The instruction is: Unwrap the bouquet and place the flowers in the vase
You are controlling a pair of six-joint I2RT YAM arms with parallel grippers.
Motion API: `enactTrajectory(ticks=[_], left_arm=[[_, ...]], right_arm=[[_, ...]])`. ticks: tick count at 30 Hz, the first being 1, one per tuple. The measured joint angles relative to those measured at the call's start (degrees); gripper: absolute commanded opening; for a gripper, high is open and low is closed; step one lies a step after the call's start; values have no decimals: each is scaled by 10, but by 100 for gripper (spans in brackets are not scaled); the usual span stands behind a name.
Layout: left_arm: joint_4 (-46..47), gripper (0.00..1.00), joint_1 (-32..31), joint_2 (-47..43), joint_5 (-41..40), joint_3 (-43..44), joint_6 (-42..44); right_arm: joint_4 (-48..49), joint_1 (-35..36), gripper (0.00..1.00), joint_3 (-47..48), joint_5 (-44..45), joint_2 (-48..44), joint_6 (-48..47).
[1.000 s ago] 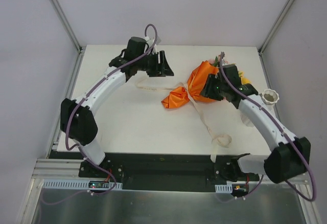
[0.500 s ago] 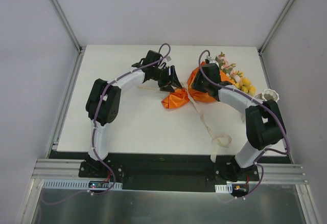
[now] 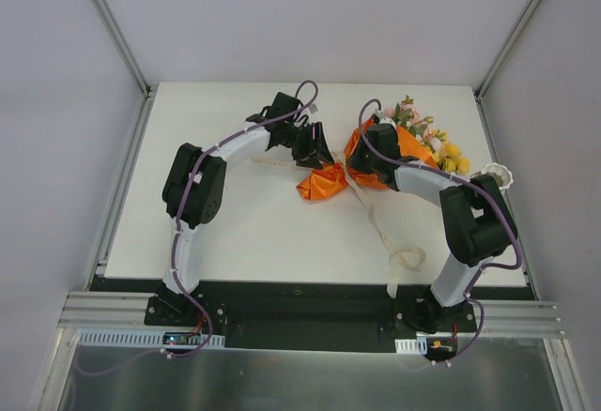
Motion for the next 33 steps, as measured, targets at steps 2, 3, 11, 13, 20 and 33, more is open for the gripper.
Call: enactTrajectory(ticks=[2,3,11,13,20,33], left_arm=[[-10,46,-3,-1,-6,0,8],[-14,45,-4,-2,-7,0,8],[-36,43,-19,-2,-46,0,11],[-40,40,-22,-2,-54,0,11],[-47,31,-25,7,-67,0,9],[-53,30,-32,13,-72,0,8]], right_arm=[[4,1,17,-4,0,0,5],[6,2,16,-5,0,0,6],[14,13,15,-29,2,-5,8],[13,14,9,-31,3,-8,12],[4,23,7,-43,20,-19,29],[-47,51,15,-64,28,-57,27]])
